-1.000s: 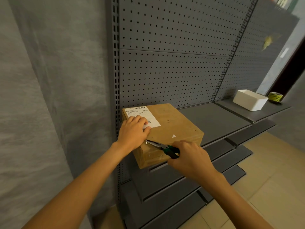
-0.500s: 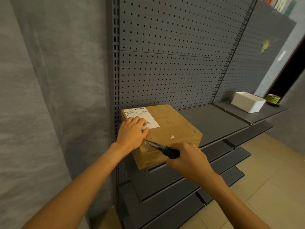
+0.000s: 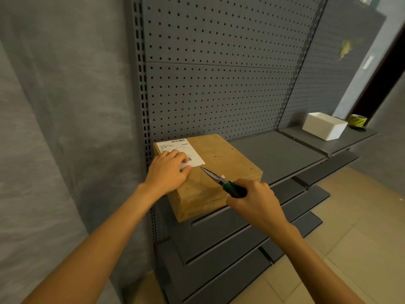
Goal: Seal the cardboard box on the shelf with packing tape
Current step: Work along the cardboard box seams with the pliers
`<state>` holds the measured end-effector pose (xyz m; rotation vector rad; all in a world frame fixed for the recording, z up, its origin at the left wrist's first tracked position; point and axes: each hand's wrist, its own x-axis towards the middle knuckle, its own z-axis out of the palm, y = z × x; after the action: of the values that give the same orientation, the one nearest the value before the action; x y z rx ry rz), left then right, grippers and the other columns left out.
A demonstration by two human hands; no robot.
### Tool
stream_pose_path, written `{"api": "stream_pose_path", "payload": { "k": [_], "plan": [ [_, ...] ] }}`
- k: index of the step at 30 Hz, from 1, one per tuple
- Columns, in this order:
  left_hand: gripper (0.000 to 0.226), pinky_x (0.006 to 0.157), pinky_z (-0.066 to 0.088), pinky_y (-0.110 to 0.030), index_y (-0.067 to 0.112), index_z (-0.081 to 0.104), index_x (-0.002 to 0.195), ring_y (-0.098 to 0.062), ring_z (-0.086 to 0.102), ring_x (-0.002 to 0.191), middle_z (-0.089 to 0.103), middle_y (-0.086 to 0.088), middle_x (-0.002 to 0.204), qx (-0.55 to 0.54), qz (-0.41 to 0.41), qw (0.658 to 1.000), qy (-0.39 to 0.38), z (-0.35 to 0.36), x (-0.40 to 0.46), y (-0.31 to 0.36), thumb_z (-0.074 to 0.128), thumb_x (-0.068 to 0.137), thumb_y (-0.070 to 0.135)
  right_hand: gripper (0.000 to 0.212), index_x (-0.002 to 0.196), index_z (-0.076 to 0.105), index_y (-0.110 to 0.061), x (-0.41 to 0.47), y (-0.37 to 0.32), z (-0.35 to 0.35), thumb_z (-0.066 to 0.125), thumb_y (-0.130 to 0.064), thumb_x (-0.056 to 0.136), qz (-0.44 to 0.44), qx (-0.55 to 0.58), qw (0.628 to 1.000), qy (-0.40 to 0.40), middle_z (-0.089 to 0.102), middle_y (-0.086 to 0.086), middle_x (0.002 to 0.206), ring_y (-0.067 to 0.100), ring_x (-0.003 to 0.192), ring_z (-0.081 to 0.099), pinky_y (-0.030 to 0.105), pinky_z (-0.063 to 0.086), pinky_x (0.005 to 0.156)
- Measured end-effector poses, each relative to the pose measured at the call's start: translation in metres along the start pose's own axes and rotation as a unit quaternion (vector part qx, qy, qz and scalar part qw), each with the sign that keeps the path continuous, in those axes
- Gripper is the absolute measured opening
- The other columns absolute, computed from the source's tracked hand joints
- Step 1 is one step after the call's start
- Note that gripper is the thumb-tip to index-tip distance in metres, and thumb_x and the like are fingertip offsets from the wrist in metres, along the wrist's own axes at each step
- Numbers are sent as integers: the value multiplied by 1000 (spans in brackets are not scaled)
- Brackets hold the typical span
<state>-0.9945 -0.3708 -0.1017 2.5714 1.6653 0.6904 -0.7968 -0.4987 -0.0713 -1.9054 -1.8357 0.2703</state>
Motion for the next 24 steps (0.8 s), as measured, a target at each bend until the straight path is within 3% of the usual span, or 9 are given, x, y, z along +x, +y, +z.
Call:
{"api": "stream_pose_path", "payload": {
  "k": [6,9,13,19,24],
  "plan": [
    [32,88,41,-35,24,55,118,-20,46,115,53,3,124,75,3,994,-84,-19,21,14,47,93,42,12,87,63,-24,10,25,-13,60,-30,78,18,-6,999,39,59,-3,70,18,60,55,30,43,51],
    [36,93,40,-38,23,53,123,-20,44,120,51,2,129,88,29,993,-77,-17,35,39,48,93,42,12,89,63,-24,19,40,-26,61,-30,79,17,-9,998,63,55,-6,69,17,59,53,25,35,48],
    [40,99,38,-37,22,51,128,-20,43,123,51,1,133,67,65,994,-56,-4,63,88,48,94,42,14,91,64,-23,30,70,-45,61,-30,80,23,-35,995,92,58,-5,75,20,67,56,28,43,54],
    [41,96,40,-39,22,50,129,-21,44,121,52,1,131,60,117,989,-67,28,124,172,46,95,44,20,98,64,-26,52,147,-79,59,-38,83,51,-45,991,117,59,-6,81,19,70,57,33,51,60],
    [40,94,39,-37,21,49,130,-20,44,122,52,1,131,63,166,983,-51,50,183,253,45,96,42,17,92,63,-25,73,221,-137,60,-38,82,79,-59,980,173,56,-5,80,21,71,57,30,46,57]
  ]
}}
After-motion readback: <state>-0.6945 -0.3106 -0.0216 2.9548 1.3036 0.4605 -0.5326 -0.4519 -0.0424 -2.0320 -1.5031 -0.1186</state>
